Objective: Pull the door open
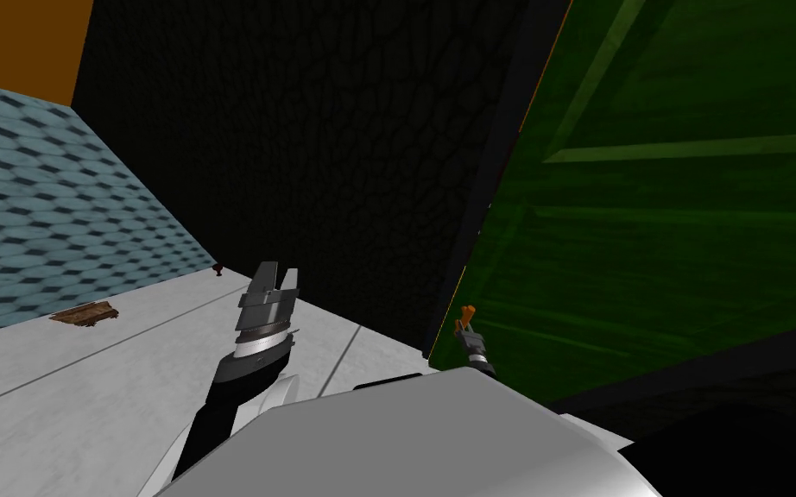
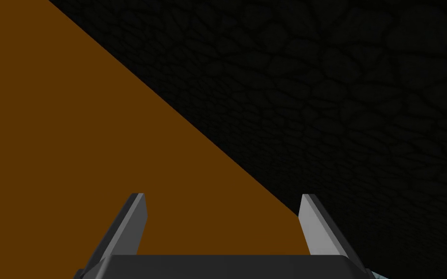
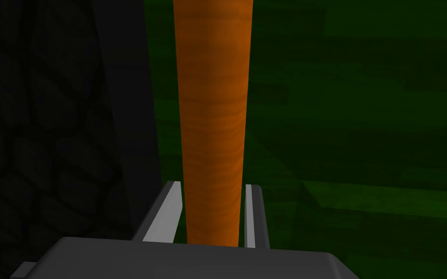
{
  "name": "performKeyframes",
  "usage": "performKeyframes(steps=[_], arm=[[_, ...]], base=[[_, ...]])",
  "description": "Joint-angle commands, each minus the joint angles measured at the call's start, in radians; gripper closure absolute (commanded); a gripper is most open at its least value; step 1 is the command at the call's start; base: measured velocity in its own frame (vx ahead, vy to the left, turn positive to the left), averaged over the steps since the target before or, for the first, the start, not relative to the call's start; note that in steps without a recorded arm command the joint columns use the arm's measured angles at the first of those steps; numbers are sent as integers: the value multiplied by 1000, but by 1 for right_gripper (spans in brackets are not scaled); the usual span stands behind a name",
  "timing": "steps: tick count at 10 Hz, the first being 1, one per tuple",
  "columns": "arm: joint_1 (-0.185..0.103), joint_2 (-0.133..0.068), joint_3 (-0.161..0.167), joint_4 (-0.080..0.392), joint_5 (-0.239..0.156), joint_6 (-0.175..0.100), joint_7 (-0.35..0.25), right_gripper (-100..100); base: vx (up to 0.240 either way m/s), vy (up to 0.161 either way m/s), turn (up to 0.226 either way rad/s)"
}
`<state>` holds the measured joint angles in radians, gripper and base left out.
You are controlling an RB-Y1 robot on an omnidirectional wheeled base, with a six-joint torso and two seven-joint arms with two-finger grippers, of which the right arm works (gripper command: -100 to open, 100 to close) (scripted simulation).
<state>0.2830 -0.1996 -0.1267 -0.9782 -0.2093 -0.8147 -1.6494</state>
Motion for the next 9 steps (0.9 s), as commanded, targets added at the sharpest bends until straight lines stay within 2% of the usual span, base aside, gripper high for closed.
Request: performKeyframes(steps=[1, 4, 5, 6, 9], arm=[[15, -11, 18, -5, 13, -8, -25, 100], [39, -33, 50, -21, 36, -23, -67, 100], [33, -30, 41, -19, 30, -19, -57, 100], [49, -44, 58, -16, 44, -37, -81, 100], [71, -69, 82, -14, 65, -70, -116, 100]], base=[[-190, -23, 87], [-234, 0, 85], [-98, -5, 20], [-170, -26, 125], [-224, -43, 116]])
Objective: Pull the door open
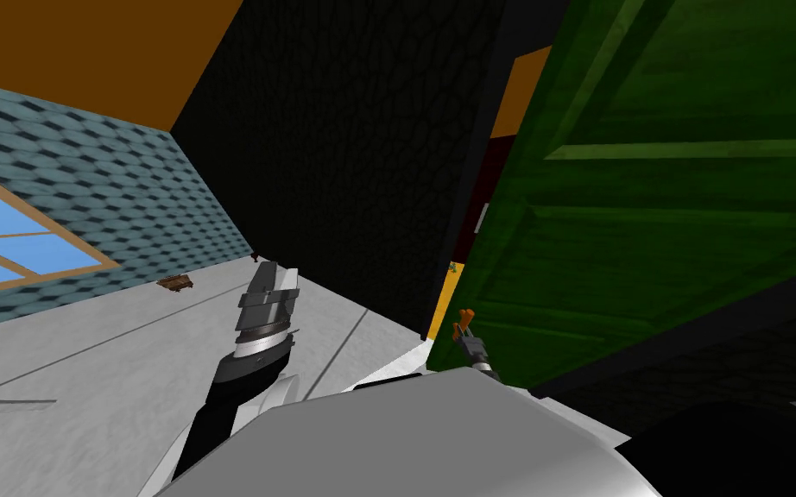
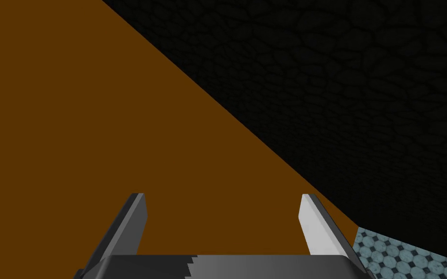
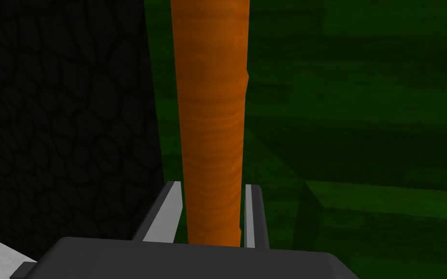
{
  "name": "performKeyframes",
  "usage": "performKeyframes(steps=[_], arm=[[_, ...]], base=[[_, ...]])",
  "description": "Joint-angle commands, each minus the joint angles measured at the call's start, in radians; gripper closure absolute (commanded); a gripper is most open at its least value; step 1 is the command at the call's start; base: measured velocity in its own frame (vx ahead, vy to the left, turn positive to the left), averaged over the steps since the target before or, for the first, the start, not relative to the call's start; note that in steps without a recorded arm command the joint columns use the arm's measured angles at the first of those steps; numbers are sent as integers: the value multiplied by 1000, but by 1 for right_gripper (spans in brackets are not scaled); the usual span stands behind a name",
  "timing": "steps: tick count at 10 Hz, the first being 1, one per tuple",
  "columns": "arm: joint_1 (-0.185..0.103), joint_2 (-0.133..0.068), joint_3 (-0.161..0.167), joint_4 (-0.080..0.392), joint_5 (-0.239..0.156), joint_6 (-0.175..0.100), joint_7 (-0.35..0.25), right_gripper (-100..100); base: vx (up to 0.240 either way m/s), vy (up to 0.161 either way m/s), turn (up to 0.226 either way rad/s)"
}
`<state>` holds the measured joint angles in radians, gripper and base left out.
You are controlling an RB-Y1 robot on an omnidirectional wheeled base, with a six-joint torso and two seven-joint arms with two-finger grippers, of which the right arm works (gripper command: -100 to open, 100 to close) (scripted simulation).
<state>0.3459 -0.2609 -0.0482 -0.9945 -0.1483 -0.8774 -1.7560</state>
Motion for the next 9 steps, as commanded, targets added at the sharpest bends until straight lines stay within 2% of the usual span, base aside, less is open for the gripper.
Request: performKeyframes(steps=[1, 4, 5, 9], arm=[[16, -17, 11, 4, 11, -19, -22, 100], [37, -41, 33, 6, 31, -51, -57, 100], [28, -36, 30, 8, 27, -46, -49, 100], [54, -74, 56, 36, 55, -111, -97, 100]], base=[[-199, -9, 89], [-233, -11, 85], [-109, -8, 22], [-239, -32, 153]])
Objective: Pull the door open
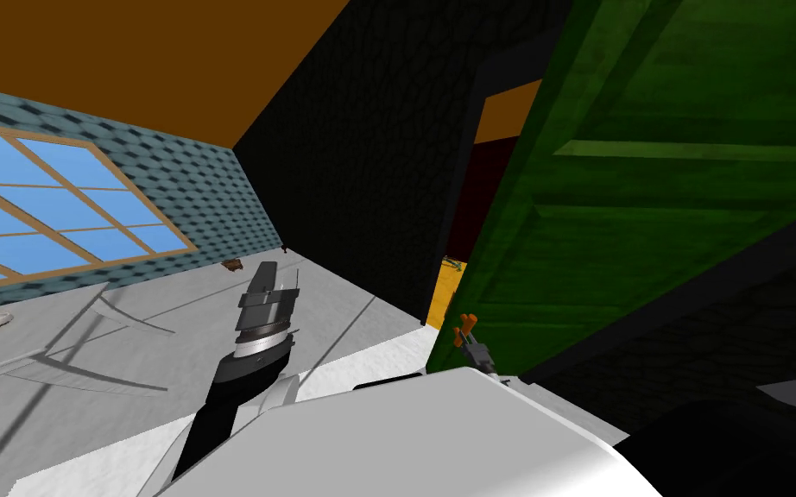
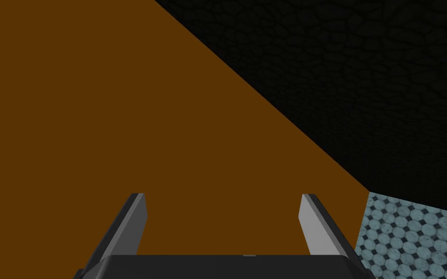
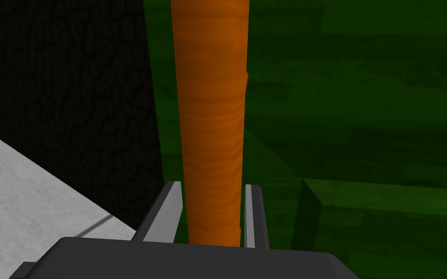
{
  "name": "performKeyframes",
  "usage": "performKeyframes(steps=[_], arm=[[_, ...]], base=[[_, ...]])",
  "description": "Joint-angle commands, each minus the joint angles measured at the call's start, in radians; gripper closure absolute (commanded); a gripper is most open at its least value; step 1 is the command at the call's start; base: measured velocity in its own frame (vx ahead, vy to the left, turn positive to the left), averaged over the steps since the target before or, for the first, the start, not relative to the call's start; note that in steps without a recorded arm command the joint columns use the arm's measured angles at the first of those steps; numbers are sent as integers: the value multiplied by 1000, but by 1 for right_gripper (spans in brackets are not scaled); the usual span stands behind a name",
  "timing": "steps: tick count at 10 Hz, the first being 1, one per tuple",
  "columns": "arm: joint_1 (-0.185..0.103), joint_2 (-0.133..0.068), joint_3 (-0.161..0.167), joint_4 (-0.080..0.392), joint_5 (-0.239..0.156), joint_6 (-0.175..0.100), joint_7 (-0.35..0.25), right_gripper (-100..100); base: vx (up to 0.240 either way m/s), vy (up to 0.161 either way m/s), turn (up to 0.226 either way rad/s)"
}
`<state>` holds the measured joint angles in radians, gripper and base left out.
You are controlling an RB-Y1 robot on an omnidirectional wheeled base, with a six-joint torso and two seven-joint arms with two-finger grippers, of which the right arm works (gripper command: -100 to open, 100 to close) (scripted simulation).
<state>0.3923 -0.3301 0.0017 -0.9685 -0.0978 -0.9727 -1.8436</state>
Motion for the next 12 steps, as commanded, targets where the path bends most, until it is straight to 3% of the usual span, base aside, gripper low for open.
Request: performKeyframes(steps=[1, 3, 4, 12], arm=[[12, -13, 11, 15, 10, -29, -18, 100], [22, -31, 21, 27, 22, -58, -39, 100], [18, -24, 19, 24, 19, -47, -31, 100], [9, -75, 46, 90, 49, -130, -86, 100]], base=[[-215, -45, 105], [-215, -52, 134], [-95, -13, 34], [-238, -42, 141]])
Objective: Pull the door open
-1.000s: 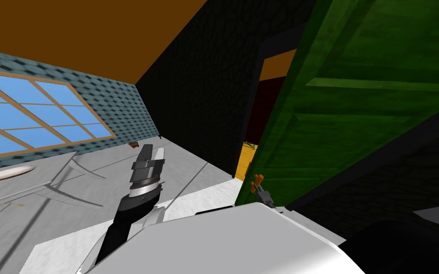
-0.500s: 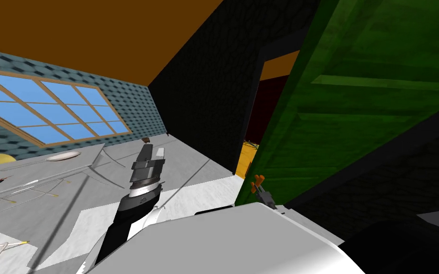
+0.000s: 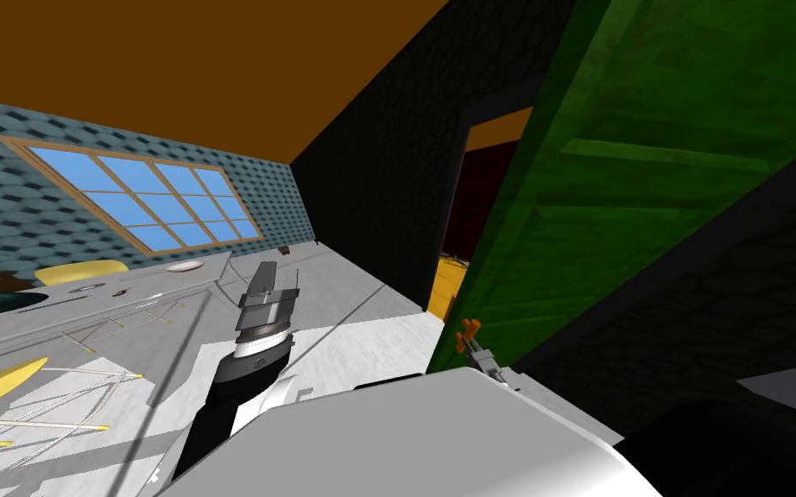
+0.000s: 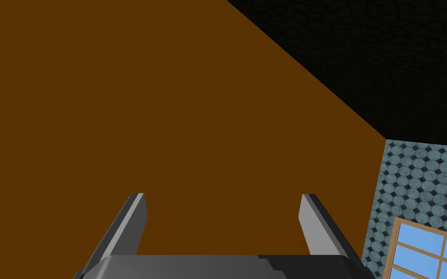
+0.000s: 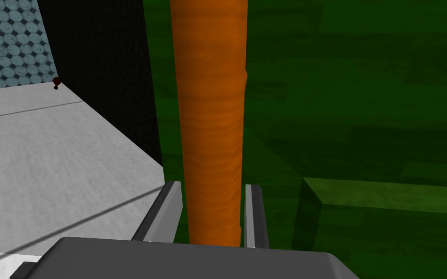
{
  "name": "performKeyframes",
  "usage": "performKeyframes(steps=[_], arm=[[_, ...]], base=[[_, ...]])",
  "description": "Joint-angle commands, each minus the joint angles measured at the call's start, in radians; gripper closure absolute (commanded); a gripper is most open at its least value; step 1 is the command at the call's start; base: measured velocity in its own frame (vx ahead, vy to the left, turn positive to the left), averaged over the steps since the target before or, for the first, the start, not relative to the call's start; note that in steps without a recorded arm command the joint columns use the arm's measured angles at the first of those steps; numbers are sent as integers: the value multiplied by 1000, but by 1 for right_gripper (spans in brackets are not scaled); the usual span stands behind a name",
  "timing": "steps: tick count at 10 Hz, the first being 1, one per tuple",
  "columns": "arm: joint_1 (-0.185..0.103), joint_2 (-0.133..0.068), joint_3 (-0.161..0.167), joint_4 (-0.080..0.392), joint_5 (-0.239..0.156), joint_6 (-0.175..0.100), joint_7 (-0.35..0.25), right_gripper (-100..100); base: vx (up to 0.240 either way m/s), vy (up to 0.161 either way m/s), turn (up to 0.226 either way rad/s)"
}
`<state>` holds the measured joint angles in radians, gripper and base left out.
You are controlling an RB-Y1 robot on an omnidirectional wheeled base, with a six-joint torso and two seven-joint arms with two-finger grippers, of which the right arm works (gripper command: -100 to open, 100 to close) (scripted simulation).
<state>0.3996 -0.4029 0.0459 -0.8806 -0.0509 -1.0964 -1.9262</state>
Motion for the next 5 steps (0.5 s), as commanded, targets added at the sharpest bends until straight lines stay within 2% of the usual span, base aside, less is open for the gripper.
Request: performKeyframes(steps=[1, 5], arm=[[0, 0, 0, 0, 0, 0, 0, 100], [-3, -17, 15, 29, 23, -41, -21, 100]], base=[[-92, -17, 17], [-199, -39, 116]])
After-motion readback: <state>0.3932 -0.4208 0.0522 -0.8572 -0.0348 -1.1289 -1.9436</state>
